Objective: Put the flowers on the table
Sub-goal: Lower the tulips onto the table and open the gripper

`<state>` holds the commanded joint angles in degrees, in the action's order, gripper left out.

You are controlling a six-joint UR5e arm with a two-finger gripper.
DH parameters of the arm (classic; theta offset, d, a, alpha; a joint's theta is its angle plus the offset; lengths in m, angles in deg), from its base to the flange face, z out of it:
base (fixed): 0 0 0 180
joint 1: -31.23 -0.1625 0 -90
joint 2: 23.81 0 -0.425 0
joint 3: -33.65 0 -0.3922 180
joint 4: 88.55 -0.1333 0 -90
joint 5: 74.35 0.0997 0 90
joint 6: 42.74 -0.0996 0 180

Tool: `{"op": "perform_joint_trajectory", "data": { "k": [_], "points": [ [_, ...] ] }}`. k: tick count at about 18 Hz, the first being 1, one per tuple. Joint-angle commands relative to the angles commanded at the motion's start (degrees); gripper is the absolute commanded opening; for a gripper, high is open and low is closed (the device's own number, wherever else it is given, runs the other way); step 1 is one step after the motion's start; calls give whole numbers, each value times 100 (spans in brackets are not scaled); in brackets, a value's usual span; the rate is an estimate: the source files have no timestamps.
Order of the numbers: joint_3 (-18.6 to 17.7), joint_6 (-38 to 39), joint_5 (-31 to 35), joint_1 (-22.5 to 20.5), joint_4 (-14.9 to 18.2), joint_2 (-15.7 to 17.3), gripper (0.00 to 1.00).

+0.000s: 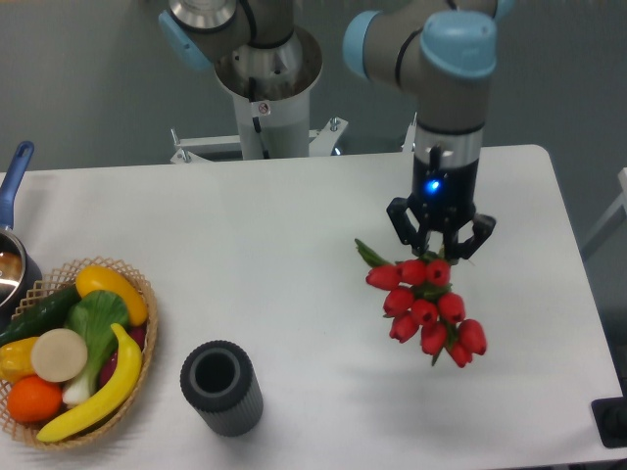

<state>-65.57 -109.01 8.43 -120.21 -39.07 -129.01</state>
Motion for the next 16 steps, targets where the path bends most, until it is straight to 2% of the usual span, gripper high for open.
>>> {"op": "perform_joint_trajectory", "data": {
  "k": [2, 5, 10, 11, 12, 13, 14, 16],
  "points": [
    [-9, 0, 342, 245, -9, -255, 37],
    [0, 8, 607, 378, -35, -484, 37],
    [-9, 0, 555, 405, -62, -520, 39],
    [26, -9, 572, 387, -70, -511, 42],
    [70, -18, 599, 379, -96, -502, 50],
    [140, -53, 599, 344, -114, -502, 59],
    [236, -97, 590, 300, -114, -502, 72],
    [403, -97, 547, 177, -132, -494, 89]
  ]
}}
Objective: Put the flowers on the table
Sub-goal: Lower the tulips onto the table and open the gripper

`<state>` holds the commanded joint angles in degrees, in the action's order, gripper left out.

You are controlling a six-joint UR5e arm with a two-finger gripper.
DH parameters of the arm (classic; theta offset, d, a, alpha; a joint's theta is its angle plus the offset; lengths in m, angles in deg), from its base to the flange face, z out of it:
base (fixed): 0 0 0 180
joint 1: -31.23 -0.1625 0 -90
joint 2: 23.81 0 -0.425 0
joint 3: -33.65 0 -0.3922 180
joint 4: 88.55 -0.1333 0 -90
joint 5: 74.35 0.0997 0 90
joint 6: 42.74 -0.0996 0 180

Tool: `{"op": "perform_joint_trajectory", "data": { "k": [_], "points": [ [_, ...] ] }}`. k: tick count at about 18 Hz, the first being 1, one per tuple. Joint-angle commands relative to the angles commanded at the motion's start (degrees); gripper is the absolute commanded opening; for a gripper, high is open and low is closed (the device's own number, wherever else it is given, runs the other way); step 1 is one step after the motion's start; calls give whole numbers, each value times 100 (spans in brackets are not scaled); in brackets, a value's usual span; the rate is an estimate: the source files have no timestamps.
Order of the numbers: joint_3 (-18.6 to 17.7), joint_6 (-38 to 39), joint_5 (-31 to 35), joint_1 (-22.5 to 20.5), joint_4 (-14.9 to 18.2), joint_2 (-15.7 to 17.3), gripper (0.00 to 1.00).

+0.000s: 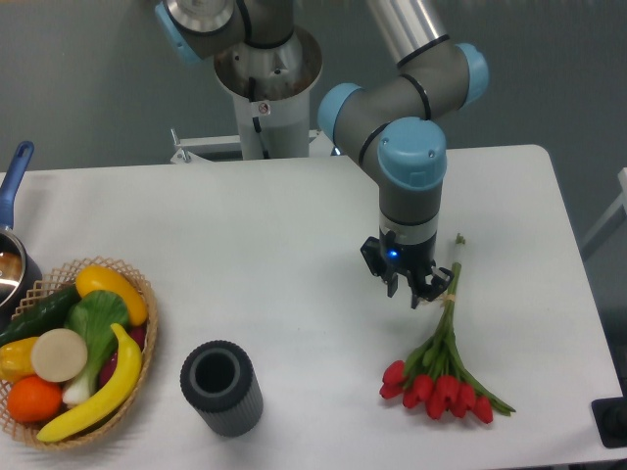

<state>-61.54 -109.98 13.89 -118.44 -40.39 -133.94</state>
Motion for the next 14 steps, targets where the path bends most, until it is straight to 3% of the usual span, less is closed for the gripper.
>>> {"op": "perform_joint_trajectory", "data": {
  "k": [1, 6, 14],
  "points": [
    [79, 9, 0, -35, -26, 0, 100],
    [291, 0, 0, -176, -53, 26, 100],
    [291, 0, -290, -396, -53, 193, 100]
  ]
}}
